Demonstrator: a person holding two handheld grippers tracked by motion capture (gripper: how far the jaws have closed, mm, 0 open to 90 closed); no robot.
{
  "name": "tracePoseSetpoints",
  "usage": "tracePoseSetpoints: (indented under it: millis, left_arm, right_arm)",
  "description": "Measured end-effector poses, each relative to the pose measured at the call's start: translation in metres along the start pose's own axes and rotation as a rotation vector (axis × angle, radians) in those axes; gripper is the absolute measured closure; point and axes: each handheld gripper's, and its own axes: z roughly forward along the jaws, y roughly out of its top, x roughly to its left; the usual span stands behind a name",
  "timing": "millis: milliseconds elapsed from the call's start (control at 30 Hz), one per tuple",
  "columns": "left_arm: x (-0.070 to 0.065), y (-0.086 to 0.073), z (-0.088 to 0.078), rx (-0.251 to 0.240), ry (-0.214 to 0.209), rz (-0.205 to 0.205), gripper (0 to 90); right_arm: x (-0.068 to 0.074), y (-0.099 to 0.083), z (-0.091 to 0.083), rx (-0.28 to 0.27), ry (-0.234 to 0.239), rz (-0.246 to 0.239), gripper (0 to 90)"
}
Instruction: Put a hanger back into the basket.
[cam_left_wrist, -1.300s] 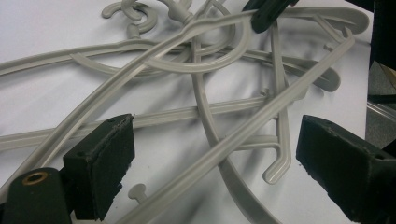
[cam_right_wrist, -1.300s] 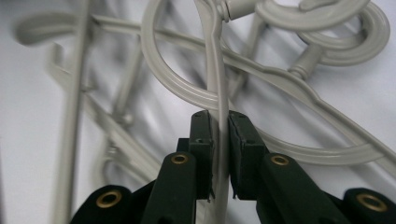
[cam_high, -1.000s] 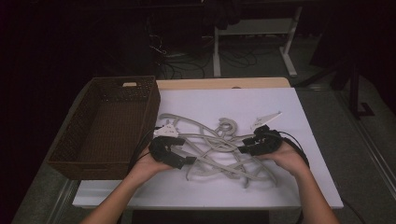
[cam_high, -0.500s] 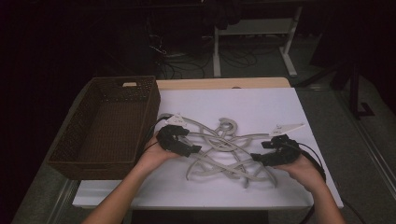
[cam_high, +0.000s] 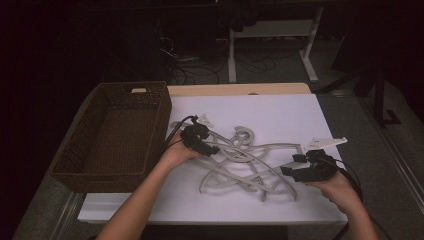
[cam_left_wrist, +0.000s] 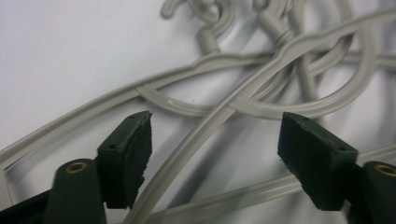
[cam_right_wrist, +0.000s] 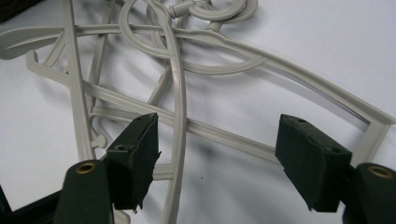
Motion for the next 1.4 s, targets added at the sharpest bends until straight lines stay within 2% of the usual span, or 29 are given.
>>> tracePoseSetpoints:
  millis: [100, 233, 300, 367, 533, 633, 833, 900, 1000, 1167, 1400]
  left_arm:
    - [0.000, 0.001, 0.006, 0.025, -0.006, 0.028, 36.6]
    - [0.002, 0.003, 0.012, 0.059, 0.015, 0.064, 43.0]
    - [0.003, 0.003, 0.015, 0.062, 0.015, 0.068, 45.6]
    - [0.003, 0.004, 0.017, 0.077, 0.024, 0.092, 48.9]
    - [0.003, 0.005, 0.016, 0.079, 0.028, 0.115, 62.5]
    - [0.002, 0.005, 0.015, 0.085, 0.023, 0.133, 65.6]
    - [-0.005, 0.003, 0.012, 0.114, -0.019, 0.183, 77.8]
    - [-0.007, 0.003, 0.011, 0.109, -0.032, 0.183, 81.1]
    - [-0.006, 0.001, 0.009, 0.102, -0.041, 0.154, 81.2]
    - [-0.007, 0.001, 0.003, 0.071, -0.060, 0.127, 82.2]
    - [-0.004, 0.008, -0.017, 0.027, -0.030, 0.043, 82.5]
  right_arm:
    - [0.000, 0.000, 0.002, 0.004, 0.005, -0.006, 28.6]
    - [0.001, 0.001, 0.003, 0.003, 0.005, -0.009, 28.3]
    - [0.001, 0.002, 0.003, -0.001, 0.007, -0.009, 28.3]
    - [0.000, 0.002, 0.003, -0.002, 0.007, -0.010, 28.2]
    - [0.000, 0.003, 0.003, -0.008, 0.008, -0.010, 28.3]
    - [0.000, 0.003, 0.003, -0.010, 0.007, -0.008, 28.3]
    - [0.000, 0.004, 0.001, -0.025, 0.008, -0.005, 27.5]
    - [-0.001, 0.005, 0.001, -0.027, 0.006, -0.005, 27.3]
    - [0.000, 0.005, 0.001, -0.028, 0.004, -0.004, 27.0]
    - [0.001, 0.005, 0.001, -0.027, 0.006, -0.009, 26.8]
    - [0.004, 0.006, 0.002, -0.027, 0.013, -0.015, 26.5]
